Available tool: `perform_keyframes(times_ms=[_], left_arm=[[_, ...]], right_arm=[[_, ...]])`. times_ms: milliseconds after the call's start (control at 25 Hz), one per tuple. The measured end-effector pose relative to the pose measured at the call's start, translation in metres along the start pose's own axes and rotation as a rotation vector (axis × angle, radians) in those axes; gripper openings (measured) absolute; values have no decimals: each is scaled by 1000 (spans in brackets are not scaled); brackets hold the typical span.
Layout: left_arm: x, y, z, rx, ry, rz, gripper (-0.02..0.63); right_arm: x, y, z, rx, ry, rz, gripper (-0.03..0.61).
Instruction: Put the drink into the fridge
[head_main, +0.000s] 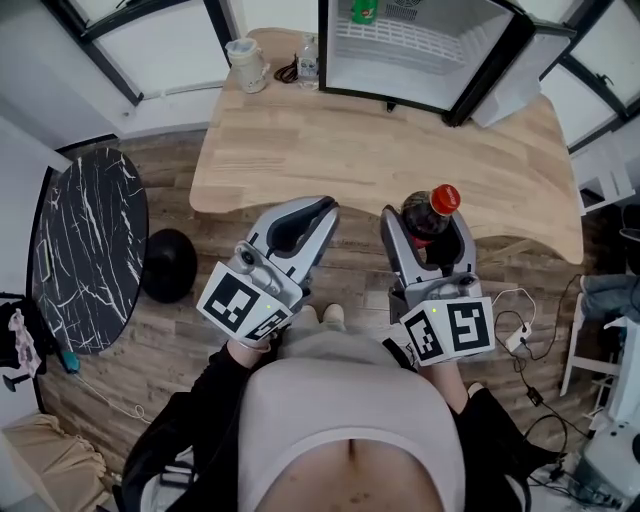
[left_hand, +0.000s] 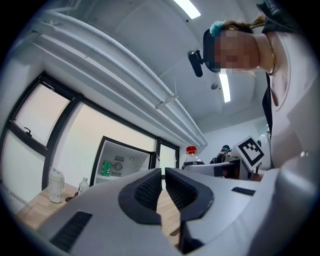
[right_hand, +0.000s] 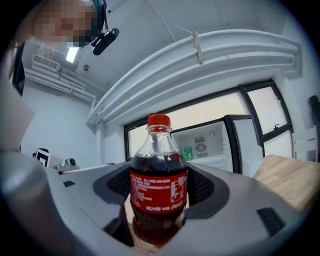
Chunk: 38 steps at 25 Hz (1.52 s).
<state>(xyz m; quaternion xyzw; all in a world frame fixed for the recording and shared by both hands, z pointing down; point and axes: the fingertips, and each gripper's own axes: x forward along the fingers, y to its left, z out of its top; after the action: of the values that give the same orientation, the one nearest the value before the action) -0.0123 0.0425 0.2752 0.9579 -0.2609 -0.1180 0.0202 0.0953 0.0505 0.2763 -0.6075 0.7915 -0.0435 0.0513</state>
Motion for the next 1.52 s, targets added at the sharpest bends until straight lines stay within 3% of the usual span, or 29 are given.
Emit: perform_keyframes(times_ms=[320, 880, 1200, 1520], left_arm=[[11, 7, 3, 13, 12, -6, 26], [10, 16, -11, 13, 40, 59, 26], [35, 44, -16, 8, 24, 47, 28], [90, 105, -19, 10, 12, 12, 26]], right_arm=[[11, -5, -2, 12, -2, 9, 322], [22, -15, -10, 27, -1, 47, 322], [54, -33, -10, 26, -6, 31, 322], [120, -68, -4, 15, -20, -2, 322]])
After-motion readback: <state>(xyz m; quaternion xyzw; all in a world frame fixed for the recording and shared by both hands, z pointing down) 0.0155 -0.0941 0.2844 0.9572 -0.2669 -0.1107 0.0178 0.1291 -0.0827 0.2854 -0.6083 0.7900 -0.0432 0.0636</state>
